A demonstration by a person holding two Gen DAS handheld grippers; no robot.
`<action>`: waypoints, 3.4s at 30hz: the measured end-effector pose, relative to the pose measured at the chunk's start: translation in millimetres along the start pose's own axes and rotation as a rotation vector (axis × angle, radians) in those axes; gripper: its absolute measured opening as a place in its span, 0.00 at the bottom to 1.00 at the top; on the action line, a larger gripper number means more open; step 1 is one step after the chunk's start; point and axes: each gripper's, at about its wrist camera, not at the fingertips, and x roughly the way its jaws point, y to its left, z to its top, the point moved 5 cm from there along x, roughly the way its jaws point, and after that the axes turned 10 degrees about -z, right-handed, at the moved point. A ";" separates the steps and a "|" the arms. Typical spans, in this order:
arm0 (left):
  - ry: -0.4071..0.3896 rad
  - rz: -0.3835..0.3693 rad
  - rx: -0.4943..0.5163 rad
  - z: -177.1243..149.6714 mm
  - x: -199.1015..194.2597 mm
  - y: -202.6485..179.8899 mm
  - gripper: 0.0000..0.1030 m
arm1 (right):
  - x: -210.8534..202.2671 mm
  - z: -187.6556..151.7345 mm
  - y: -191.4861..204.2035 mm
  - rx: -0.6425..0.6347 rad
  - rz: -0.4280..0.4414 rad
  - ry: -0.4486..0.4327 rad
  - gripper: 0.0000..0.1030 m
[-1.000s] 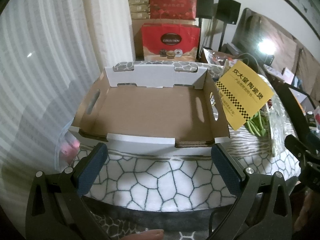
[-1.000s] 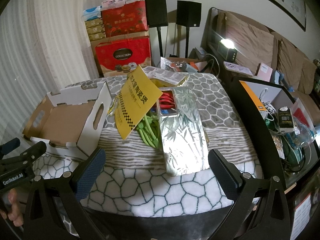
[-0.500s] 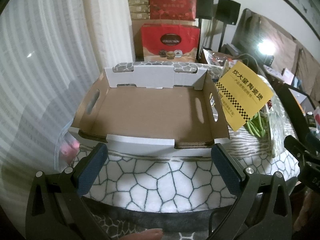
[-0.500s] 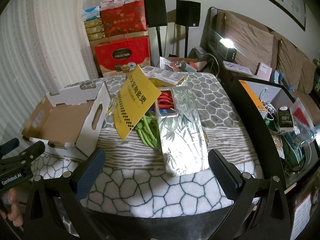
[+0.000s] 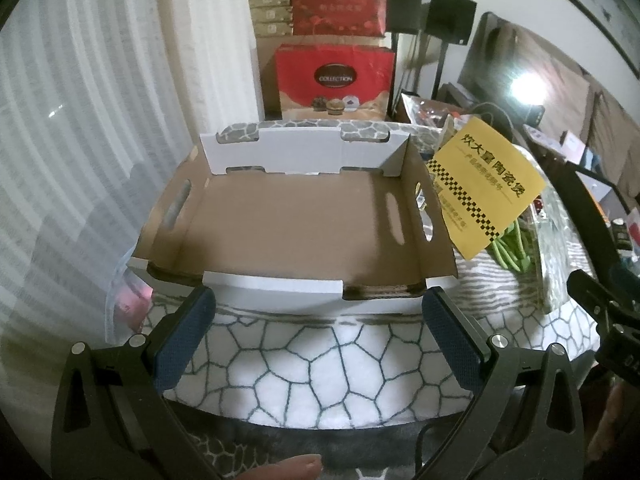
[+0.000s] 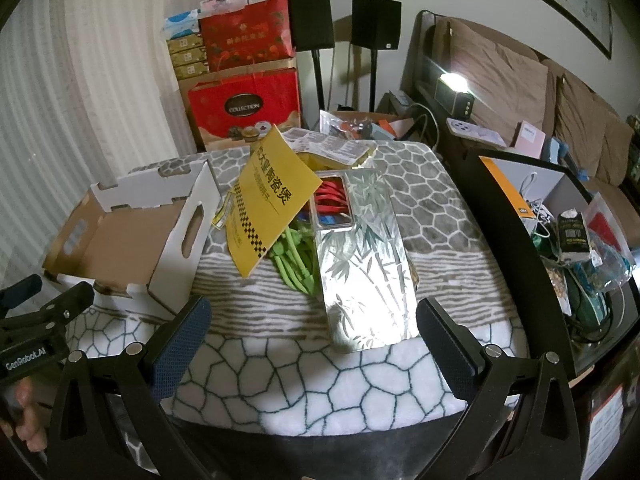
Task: Organize objects
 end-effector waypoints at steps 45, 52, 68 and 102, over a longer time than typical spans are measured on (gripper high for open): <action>0.044 -0.187 -0.214 45.4 12.4 125.5 0.92 | 83.5 14.3 -51.0 0.005 -0.032 0.101 1.00; 0.049 -0.077 -0.109 72.3 11.3 142.7 0.97 | 81.5 16.0 -55.2 0.024 -0.027 0.102 1.00; 0.276 -0.014 -0.055 32.9 92.8 161.3 0.14 | 89.0 19.9 -61.1 0.029 0.005 0.123 1.00; 0.244 -0.096 -0.054 14.6 80.4 141.4 0.04 | 48.7 48.0 -51.2 -0.066 0.078 0.119 0.78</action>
